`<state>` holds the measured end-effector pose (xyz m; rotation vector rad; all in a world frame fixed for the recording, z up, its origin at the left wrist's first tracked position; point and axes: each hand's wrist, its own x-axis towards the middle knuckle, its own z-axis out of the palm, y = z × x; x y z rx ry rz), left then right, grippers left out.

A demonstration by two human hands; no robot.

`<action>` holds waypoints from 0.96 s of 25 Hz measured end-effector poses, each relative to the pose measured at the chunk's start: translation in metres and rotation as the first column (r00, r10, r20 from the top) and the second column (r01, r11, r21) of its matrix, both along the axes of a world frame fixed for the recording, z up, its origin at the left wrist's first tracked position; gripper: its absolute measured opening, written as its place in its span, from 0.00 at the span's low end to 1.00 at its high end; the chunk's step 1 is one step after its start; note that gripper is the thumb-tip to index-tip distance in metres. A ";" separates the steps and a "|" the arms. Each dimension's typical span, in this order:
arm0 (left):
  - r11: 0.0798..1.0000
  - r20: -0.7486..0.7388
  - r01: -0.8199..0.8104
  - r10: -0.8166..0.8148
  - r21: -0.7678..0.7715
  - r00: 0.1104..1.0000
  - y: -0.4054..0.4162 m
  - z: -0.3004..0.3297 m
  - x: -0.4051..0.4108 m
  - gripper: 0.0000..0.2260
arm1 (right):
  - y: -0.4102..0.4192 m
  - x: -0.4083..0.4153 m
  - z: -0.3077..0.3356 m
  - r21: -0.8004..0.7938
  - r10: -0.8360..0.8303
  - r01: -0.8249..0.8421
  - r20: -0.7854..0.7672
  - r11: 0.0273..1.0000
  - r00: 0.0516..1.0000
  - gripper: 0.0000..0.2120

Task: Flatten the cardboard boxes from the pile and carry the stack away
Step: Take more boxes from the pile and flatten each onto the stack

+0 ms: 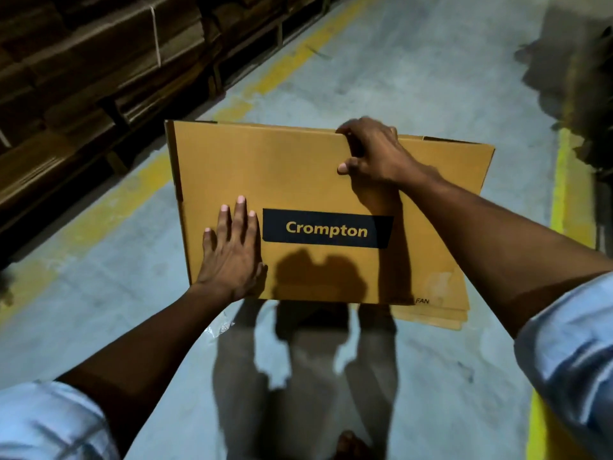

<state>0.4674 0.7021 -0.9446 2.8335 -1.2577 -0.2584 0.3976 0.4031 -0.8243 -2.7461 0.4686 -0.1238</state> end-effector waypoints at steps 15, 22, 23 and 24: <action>0.710 -0.259 -0.660 0.608 -0.245 0.750 -0.013 -0.051 0.036 0.31 | 0.005 -0.115 -0.133 -0.184 -0.374 0.367 -0.003 0.912 0.927 0.37; 0.721 -0.258 -0.646 0.593 -0.252 0.763 -0.017 -0.048 0.049 0.32 | -0.012 -0.133 -0.137 -0.100 -0.702 0.706 0.080 0.701 0.708 0.32; 0.712 -0.274 -0.656 0.598 -0.249 0.753 -0.016 -0.048 0.051 0.34 | -0.015 -0.137 -0.141 -0.026 -0.771 0.771 0.018 0.637 0.637 0.36; 0.704 -0.287 -0.666 0.604 -0.247 0.744 -0.016 -0.048 0.052 0.34 | -0.017 -0.141 -0.145 0.063 -0.796 0.796 -0.039 0.601 0.604 0.38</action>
